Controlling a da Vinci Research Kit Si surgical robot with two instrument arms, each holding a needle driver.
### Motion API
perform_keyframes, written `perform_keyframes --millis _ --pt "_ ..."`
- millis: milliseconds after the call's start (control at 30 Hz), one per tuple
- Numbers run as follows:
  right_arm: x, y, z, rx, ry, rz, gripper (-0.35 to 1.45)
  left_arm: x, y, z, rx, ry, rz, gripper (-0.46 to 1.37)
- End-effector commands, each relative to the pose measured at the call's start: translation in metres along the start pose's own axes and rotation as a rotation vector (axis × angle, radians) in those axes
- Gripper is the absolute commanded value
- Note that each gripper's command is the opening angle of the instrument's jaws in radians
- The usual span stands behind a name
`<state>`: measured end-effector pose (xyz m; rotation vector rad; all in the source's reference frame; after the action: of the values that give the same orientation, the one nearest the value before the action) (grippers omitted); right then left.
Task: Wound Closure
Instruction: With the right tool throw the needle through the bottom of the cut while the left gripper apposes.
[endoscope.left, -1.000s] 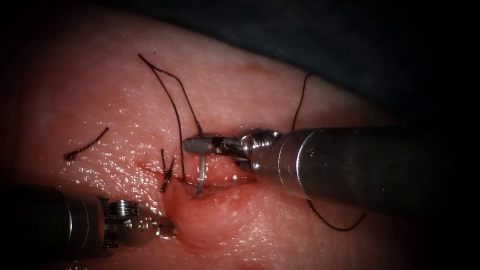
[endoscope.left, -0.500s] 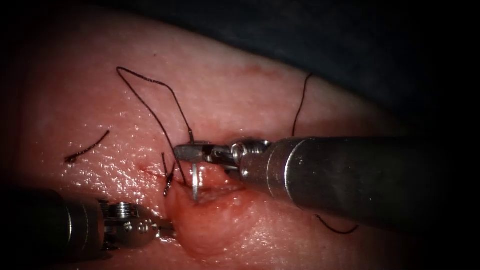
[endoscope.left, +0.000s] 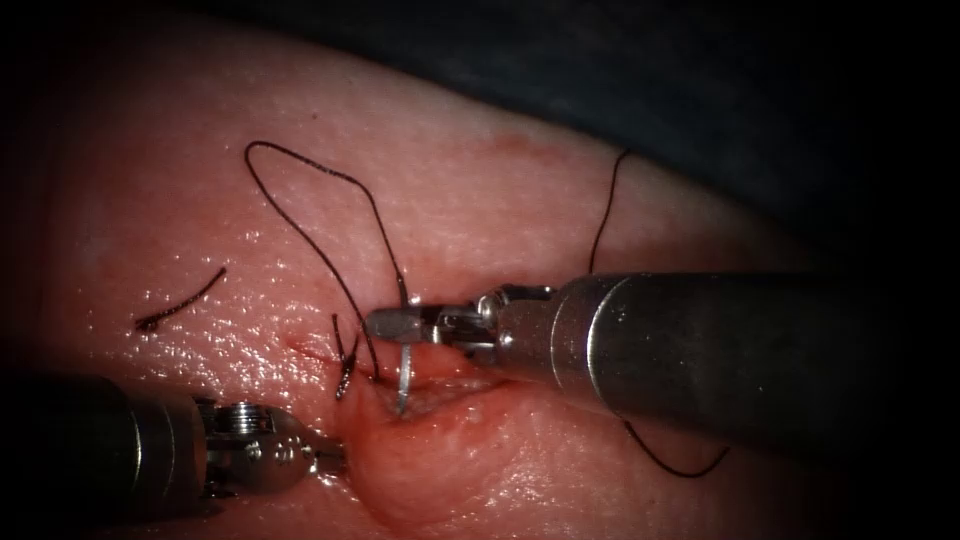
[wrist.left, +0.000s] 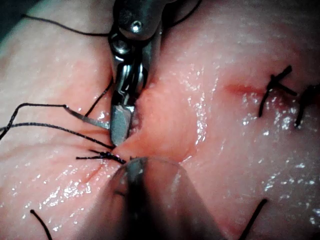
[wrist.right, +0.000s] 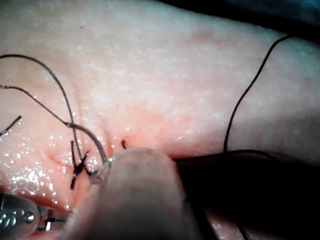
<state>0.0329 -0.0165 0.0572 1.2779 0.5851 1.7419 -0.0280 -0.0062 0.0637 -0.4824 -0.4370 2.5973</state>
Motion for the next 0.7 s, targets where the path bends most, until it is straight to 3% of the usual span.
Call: perform_keyframes --millis 33,333,567,667,700 --pt "0.0001 0.0002 0.0002 -0.01 0.005 0.013 -0.35 0.0 0.0 -0.0001 -0.007 0.0 0.0 -0.35" --pt "-0.0002 0.0003 0.0003 0.011 -0.014 0.062 -0.35 0.0 0.0 -0.0001 -0.005 0.001 0.0 -0.35" --pt "0.0018 -0.0005 -0.0008 0.048 0.05 0.045 -0.35 0.0 0.0 -0.0001 -0.005 0.001 0.0 -0.35" --pt "0.0027 -0.0008 -0.0013 0.11 0.101 -0.043 -0.35 0.0 0.0 -0.0001 -0.005 0.001 0.0 -0.35" --pt "0.003 -0.0008 -0.0014 0.137 0.118 -0.119 0.0 0.0 0.0 -0.0001 -0.005 0.001 -0.001 -0.35"
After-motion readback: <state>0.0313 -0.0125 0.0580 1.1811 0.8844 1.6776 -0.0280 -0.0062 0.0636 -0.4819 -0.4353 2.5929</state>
